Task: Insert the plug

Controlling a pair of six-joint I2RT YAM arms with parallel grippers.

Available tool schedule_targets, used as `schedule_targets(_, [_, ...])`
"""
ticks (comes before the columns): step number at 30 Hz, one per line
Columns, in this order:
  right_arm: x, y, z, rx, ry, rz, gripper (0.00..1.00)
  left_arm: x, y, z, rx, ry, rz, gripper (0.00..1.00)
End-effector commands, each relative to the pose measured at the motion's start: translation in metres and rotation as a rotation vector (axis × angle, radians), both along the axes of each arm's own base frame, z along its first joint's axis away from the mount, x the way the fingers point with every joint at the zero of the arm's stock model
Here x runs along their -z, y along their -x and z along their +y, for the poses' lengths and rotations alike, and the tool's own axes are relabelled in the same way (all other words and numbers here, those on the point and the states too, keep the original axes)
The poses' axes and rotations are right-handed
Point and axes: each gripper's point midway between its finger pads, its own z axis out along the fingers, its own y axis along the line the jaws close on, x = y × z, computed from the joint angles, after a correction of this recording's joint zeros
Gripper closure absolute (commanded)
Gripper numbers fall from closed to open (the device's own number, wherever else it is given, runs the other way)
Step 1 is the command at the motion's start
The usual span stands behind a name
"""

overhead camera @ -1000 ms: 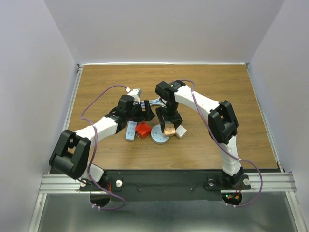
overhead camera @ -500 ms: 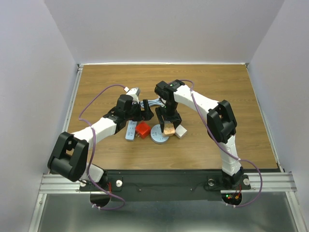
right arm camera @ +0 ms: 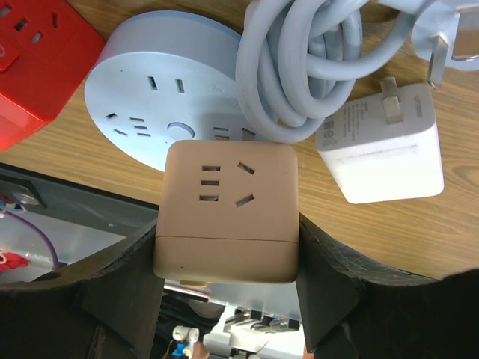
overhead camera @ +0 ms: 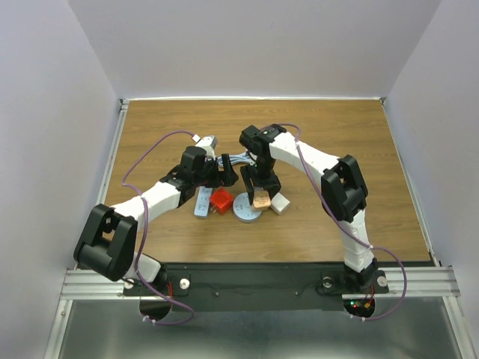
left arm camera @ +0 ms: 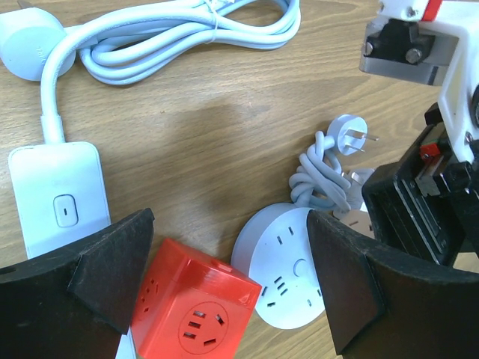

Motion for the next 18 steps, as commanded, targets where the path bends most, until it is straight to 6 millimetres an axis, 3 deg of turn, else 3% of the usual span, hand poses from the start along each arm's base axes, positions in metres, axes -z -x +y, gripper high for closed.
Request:
schedule_targets(1, [0.096, -0.061, 0.021, -0.023, 0.056, -0.214, 1.00, -0.027, -0.007, -0.002, 0.001, 0.034, -0.067, 0.05])
schedule_targets(7, [0.102, -0.071, 0.027, -0.038, 0.053, -0.229, 0.99, -0.025, -0.007, 0.000, -0.004, 0.029, -0.064, 0.05])
schedule_targets(18, [0.128, -0.061, 0.014, -0.013, 0.108, -0.231, 1.00, -0.026, -0.006, 0.000, -0.005, 0.031, -0.065, 0.05])
